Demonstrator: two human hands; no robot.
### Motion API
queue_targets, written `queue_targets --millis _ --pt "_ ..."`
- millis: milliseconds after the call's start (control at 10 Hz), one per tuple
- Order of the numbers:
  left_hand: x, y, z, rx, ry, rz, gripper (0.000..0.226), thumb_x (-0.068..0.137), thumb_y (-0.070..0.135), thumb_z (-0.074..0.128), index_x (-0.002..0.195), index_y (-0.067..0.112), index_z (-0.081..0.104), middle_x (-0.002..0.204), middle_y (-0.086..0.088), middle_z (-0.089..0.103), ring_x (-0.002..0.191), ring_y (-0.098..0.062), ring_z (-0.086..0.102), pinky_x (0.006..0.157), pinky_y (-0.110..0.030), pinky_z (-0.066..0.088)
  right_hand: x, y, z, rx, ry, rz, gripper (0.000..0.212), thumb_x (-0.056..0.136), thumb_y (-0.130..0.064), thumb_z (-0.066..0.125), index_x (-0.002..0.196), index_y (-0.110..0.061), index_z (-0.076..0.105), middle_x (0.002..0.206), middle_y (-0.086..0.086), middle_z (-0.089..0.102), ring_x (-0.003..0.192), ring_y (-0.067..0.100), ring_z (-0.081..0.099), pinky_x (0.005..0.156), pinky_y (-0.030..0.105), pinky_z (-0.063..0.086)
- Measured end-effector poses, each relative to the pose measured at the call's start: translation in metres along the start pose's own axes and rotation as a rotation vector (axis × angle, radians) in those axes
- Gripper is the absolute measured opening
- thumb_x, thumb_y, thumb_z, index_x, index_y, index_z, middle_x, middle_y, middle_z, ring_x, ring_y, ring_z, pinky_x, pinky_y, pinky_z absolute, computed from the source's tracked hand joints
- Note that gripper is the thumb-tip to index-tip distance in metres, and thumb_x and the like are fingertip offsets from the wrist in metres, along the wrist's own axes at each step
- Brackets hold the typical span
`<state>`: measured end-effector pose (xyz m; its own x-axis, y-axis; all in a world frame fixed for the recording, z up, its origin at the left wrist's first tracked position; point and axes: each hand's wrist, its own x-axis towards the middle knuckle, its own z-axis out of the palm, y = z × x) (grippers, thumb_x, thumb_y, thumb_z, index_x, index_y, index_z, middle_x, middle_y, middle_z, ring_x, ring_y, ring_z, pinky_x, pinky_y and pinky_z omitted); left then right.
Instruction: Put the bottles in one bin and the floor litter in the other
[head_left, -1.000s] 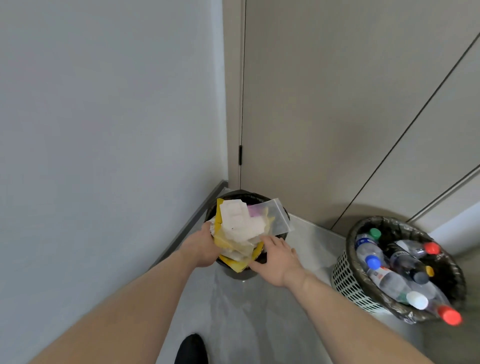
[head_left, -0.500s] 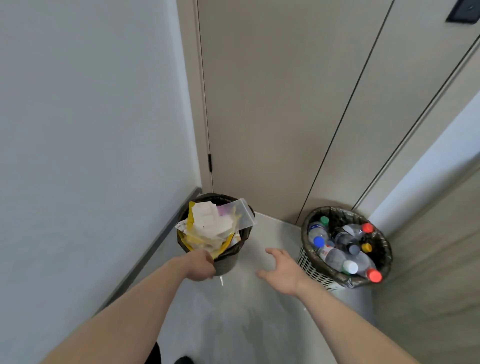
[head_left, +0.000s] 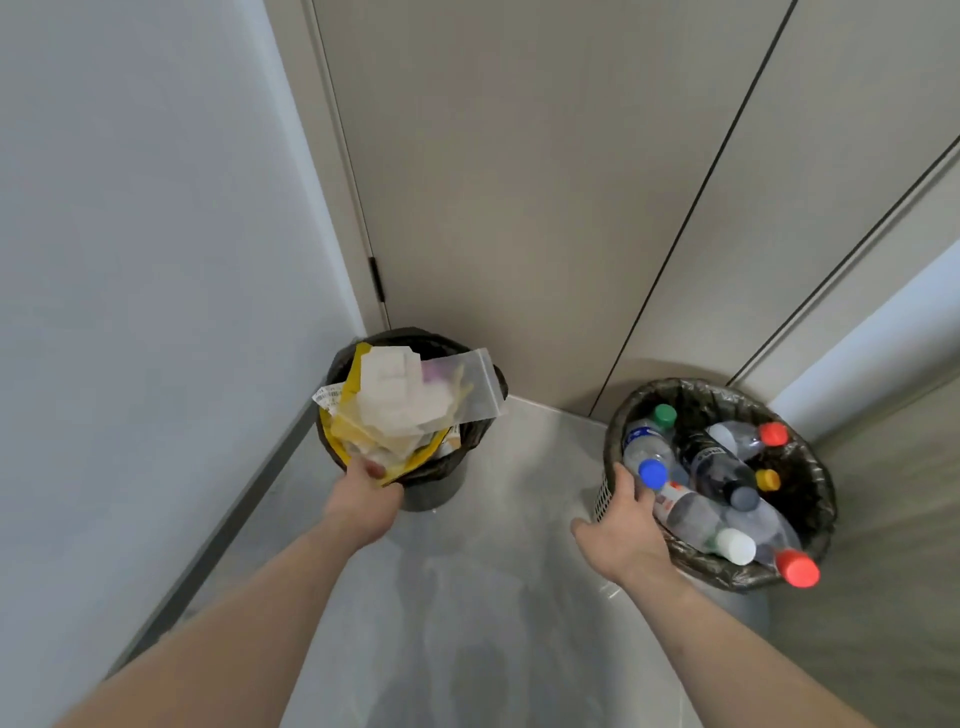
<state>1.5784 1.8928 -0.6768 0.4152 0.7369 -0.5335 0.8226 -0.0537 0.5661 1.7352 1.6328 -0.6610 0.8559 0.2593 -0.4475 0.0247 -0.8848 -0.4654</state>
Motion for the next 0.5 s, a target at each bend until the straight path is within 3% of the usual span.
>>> queue_targets --millis 100,200,300,400,500 --pt "0.017 0.003 0.017 -0.040 0.122 0.075 0.034 0.091 0.025 0.057 0.122 0.025 0.044 0.119 -0.008 0.058 0.085 -0.024 0.063 0.067 -0.036 0.050 0.014 -0.008 0.016 0.038 0.081 -0.013 0.096 0.086 -0.026 0.067 0.161 -0.024 0.008 0.165 0.006 0.005 0.141 0.035 0.040 0.103 0.043 0.043" --pt "0.018 -0.001 0.030 -0.055 0.153 0.154 0.035 0.092 0.024 0.054 0.123 0.033 0.040 0.121 -0.005 0.056 0.088 -0.019 0.062 0.077 -0.043 0.055 0.022 -0.007 0.027 0.082 0.161 -0.048 0.096 0.082 -0.024 0.070 0.160 -0.026 0.014 0.164 0.002 0.004 0.140 0.033 0.042 0.098 0.043 0.046" --pt "-0.005 -0.006 0.029 -0.037 0.117 0.224 0.050 0.094 0.021 0.054 0.138 0.035 0.035 0.139 0.003 0.047 0.114 -0.017 0.057 0.088 -0.039 0.053 0.012 0.000 0.024 0.082 0.166 -0.076 0.094 0.081 -0.021 0.071 0.159 -0.026 0.020 0.165 0.000 0.006 0.148 0.029 0.031 0.101 0.042 0.045" --pt "-0.049 -0.010 0.013 -0.032 0.089 0.209 0.057 0.093 0.016 0.056 0.142 0.034 0.033 0.149 0.006 0.043 0.126 -0.016 0.052 0.090 -0.032 0.047 -0.026 0.007 0.008 0.100 0.133 -0.115 0.088 0.080 -0.018 0.072 0.156 -0.025 0.028 0.166 -0.006 0.004 0.144 0.026 0.036 0.101 0.039 0.046" --pt "-0.089 0.014 -0.018 -0.067 0.033 0.141 0.047 0.094 0.016 0.057 0.136 0.035 0.044 0.145 0.007 0.045 0.130 -0.014 0.049 0.075 -0.017 0.043 -0.071 -0.001 -0.020 0.027 -0.040 -0.124 0.084 0.083 -0.020 0.070 0.156 -0.027 0.028 0.164 -0.006 0.010 0.141 0.026 0.039 0.105 0.038 0.044"
